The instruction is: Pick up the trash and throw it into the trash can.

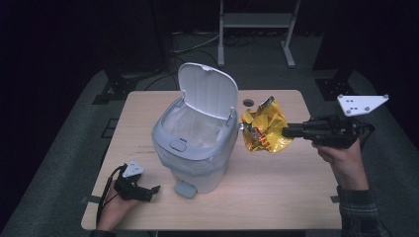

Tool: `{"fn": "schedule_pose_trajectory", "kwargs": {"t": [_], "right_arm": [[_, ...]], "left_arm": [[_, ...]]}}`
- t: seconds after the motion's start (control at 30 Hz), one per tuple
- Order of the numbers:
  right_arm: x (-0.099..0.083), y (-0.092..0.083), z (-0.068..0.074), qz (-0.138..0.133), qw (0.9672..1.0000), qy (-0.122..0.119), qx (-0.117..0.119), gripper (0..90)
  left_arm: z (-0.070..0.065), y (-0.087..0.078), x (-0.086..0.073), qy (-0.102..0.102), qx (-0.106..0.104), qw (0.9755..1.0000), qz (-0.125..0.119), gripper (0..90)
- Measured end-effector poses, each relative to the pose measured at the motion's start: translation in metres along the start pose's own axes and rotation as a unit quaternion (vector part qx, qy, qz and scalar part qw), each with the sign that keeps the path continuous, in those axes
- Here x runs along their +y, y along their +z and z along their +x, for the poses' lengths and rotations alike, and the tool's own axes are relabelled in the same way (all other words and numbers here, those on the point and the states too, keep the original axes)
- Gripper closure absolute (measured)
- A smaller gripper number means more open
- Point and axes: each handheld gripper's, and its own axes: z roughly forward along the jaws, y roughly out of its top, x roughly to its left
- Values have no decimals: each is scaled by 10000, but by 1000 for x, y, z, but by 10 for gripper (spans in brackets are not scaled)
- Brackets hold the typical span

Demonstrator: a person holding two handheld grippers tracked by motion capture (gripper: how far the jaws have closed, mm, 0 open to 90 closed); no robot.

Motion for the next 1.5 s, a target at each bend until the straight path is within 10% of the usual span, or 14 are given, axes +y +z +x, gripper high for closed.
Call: {"fn": "schedule_pose_trajectory", "kwargs": {"t": [1.5], "right_arm": [[60, 99, -18, 78, 9980, -341, 527, 860]], "left_arm": [[0, 0, 0, 0, 4, 10000, -2, 0]]}}
